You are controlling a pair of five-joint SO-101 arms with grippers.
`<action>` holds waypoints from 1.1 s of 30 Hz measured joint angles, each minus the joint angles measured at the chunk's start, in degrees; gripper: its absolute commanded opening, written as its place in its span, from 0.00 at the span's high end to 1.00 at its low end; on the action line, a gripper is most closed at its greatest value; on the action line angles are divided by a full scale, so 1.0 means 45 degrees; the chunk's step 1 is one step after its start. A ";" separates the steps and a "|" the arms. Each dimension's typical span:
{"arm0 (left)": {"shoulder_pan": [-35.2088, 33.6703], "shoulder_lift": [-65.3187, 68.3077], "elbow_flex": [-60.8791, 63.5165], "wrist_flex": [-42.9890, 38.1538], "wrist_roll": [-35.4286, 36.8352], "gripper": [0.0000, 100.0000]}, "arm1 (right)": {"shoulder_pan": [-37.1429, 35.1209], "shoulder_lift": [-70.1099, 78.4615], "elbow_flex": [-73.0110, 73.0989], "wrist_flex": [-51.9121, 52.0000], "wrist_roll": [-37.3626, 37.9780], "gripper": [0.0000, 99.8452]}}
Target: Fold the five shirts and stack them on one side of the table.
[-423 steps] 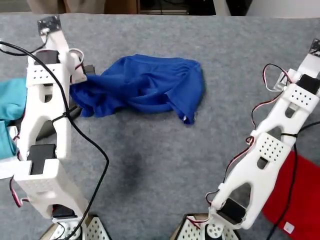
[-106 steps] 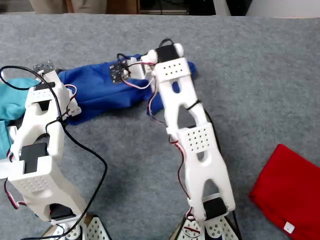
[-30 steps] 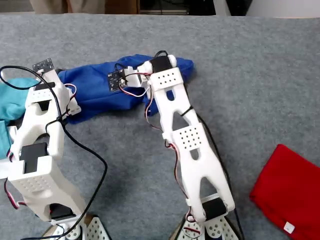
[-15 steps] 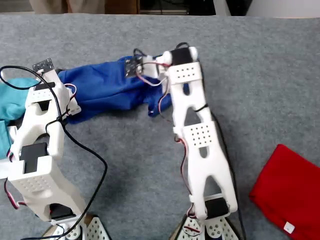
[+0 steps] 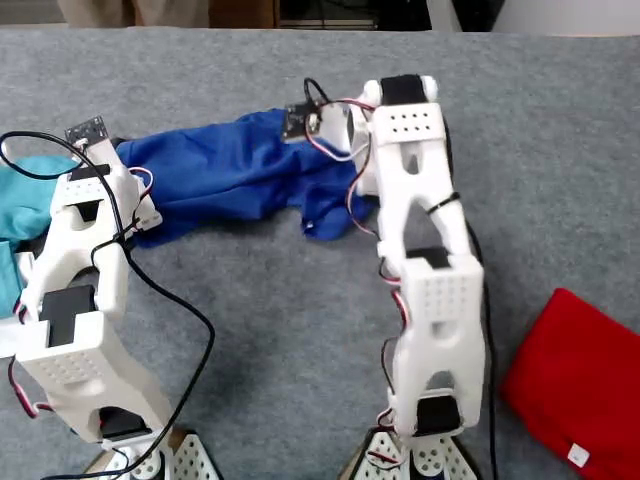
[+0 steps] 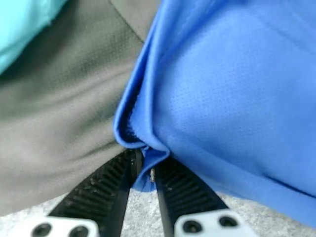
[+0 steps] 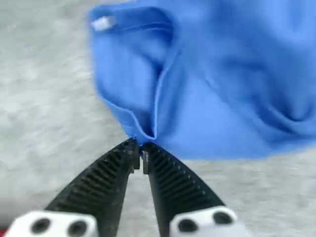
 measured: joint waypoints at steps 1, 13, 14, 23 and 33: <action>0.0000 0.0000 0.0000 0.0000 0.0000 0.97 | -0.0020 -0.0625 0.1133 -0.0332 0.0078 0.99; 0.0000 0.0000 0.0000 0.0000 0.0000 0.97 | 0.1563 -0.4884 1.1214 -0.6505 0.1133 0.79; 0.0000 0.0000 0.0000 0.0000 0.0000 0.97 | 0.1661 -0.4982 1.1272 -0.6623 0.1133 0.77; 0.0000 0.0000 0.0000 0.0000 0.0000 0.97 | 0.2383 -0.5548 1.1389 -0.6799 0.1680 0.76; 0.0000 0.0000 0.0000 0.0000 0.0000 0.97 | 0.1993 -0.6037 1.2562 -0.6799 0.1915 0.76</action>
